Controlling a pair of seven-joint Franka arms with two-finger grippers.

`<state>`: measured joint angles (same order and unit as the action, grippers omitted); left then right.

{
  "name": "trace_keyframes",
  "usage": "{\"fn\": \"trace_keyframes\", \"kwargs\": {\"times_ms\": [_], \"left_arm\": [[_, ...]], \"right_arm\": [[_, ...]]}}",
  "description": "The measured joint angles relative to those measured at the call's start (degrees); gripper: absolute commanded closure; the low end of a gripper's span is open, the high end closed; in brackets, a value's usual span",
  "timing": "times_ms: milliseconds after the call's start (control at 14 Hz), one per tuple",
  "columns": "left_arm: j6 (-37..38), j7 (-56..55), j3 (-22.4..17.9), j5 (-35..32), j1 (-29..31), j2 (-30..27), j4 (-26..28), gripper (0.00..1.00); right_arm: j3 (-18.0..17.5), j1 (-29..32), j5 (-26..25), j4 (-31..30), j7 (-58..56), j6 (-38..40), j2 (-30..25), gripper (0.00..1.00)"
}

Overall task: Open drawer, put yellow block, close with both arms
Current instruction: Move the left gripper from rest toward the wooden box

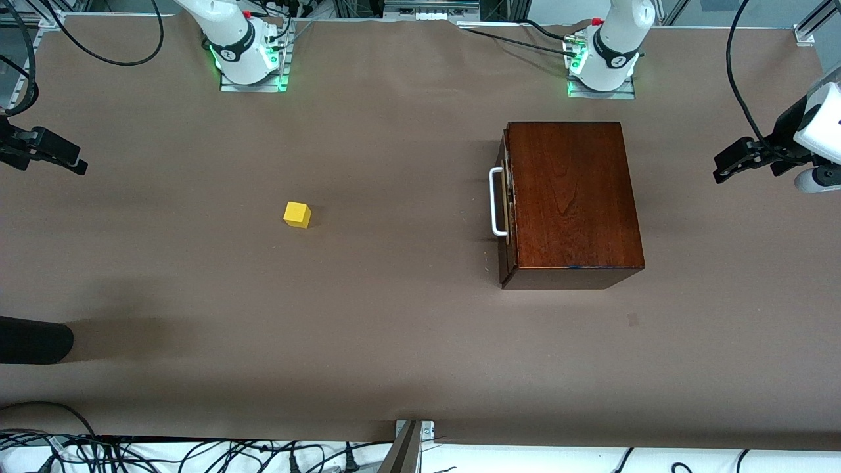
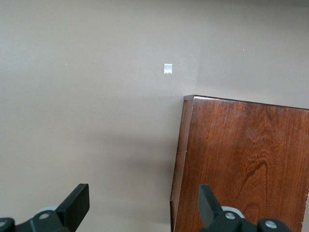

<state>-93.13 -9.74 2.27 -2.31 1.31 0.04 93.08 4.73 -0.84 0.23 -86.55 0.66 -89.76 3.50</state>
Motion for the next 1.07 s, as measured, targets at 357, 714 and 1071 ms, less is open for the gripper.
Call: {"fn": "trace_keyframes", "kwargs": {"times_ms": [357,714,1071], "left_arm": [[0.0,0.0,0.0,0.0,0.0,0.01,-0.41,0.0],[0.0,0.02,0.18,0.0,-0.26,0.88,-0.43,0.0],[-0.15,0.09,0.38,0.01,-0.44,2.11,-0.89,0.0]], "right_arm": [[0.0,0.0,0.0,0.0,0.0,0.0,0.0,0.0],[0.0,0.0,0.0,0.0,0.0,0.0,0.0,0.0],[0.0,0.0,0.0,0.0,0.0,0.0,0.0,0.0]]}}
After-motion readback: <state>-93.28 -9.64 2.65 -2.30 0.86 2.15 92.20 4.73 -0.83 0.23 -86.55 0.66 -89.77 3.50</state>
